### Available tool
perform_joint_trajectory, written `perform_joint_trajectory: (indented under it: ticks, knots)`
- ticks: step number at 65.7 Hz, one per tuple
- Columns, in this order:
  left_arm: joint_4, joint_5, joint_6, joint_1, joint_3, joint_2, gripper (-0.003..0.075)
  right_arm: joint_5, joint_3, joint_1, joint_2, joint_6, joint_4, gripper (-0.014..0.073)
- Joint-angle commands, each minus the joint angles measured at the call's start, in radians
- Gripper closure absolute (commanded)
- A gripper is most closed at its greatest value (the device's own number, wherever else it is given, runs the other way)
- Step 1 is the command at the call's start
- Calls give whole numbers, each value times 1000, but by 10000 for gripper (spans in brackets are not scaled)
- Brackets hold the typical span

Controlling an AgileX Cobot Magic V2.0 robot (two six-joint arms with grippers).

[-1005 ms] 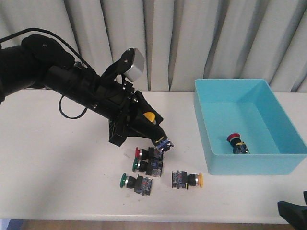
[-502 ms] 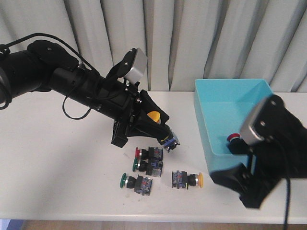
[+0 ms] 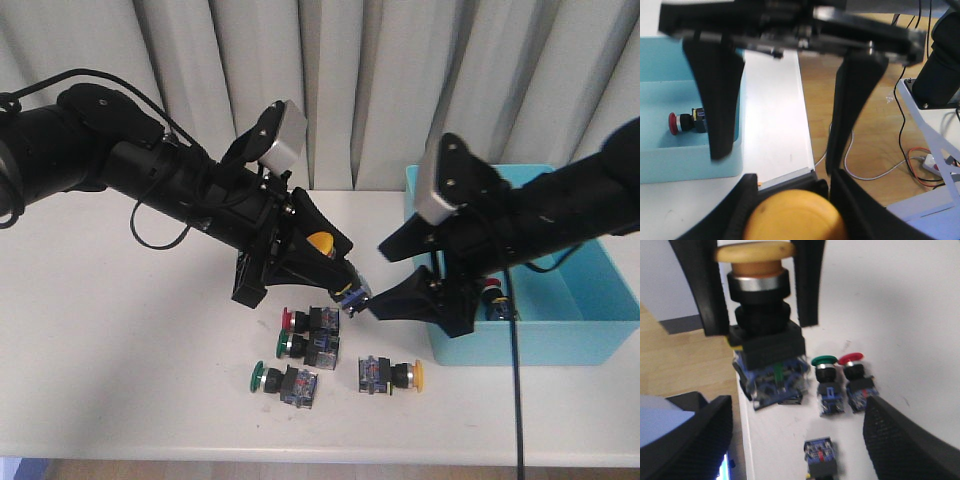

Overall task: Pick red and yellow buttons and place in box
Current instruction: 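Grasp the yellow button with the right gripper, release the left, then carry the yellow button into the blue box and lower it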

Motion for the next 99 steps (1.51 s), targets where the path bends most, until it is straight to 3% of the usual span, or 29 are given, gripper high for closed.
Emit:
perform_joint_trajectory:
  ticks: [1,23,46,54,65,73,83,99]
  knots:
    - [-87,55,1,-2,-30,-48,510,42,-66,35,15,-41,53,58]
    - [-87,55,1,-2,-30,-48,510,37,-89,68,54,-46,73,156]
    - [-87,52,1,-2,-30,-48,500,41,-89,68,54,-44,76,382]
    - [-86,52,1,-2,-30,-48,422,42,-89,68,54,-43,76,388]
    - [-86,50,-3,-1,-30,-49,199,48,-89,68,54,-40,75,387]
    - [-66,48,-10,-1,-30,-49,94,48,-89,63,50,-27,63,387]
    - [17,14,-10,-1,-30,-49,82,49,-113,20,15,98,-96,387]
    - [203,-182,-112,-1,-30,-49,141,30,-177,-114,-71,510,-523,387]
